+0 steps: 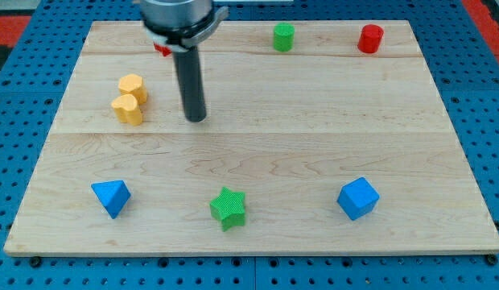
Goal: Move the blue triangle slightly to the center left of the board
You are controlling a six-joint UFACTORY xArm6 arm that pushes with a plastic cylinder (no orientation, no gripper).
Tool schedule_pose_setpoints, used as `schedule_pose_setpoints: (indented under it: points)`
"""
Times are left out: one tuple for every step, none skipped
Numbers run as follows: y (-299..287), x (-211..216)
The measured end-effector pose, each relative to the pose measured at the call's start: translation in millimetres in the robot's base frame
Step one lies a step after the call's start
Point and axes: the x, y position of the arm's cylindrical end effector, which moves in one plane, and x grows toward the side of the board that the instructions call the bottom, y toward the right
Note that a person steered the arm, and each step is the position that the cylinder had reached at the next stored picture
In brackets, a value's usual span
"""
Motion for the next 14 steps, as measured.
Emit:
schedule_pose_setpoints:
  points:
    - [-50.1,13.6]
    - [-119.2,14.3]
    - [-120.3,52.0]
    - [-55.6,108.4]
    - [-7.9,156.1]
    - [-38.4,166.3]
    - [-85.5,156.9]
    - [-68.7,133.6]
    - [-61.8,117.2]
    - [-101.3,108.8]
    - [-118.9,98.2]
    - [-103.4,72.4]
    - [-122.7,54.4]
    - [-141.8,39.8]
